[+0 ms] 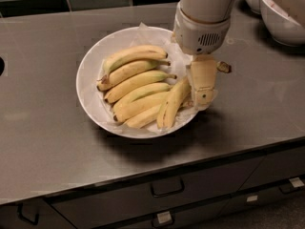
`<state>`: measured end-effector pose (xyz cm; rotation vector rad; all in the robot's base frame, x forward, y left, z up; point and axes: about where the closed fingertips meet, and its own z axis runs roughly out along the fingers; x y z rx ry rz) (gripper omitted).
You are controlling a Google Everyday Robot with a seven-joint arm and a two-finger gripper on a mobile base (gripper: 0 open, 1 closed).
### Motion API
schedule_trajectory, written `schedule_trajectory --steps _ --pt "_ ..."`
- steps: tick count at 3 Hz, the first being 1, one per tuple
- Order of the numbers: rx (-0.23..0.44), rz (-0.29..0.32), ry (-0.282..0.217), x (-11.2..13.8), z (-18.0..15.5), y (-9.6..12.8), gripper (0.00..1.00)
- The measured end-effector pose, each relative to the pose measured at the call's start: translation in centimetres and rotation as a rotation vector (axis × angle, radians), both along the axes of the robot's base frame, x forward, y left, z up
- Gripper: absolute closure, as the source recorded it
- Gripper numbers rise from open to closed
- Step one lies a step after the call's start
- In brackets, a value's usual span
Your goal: Pick banana from white bowl
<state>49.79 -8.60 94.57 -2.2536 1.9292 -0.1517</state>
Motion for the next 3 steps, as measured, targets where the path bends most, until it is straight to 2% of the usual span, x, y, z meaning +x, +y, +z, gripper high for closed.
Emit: schedule_trajectory --steps 1,3 --pt "-0.027 0.009 0.006 0.1 -0.6 0.3 0.1" --pt "-0.056 -0.01 0.013 1.1 -1.7 0.1 0.16"
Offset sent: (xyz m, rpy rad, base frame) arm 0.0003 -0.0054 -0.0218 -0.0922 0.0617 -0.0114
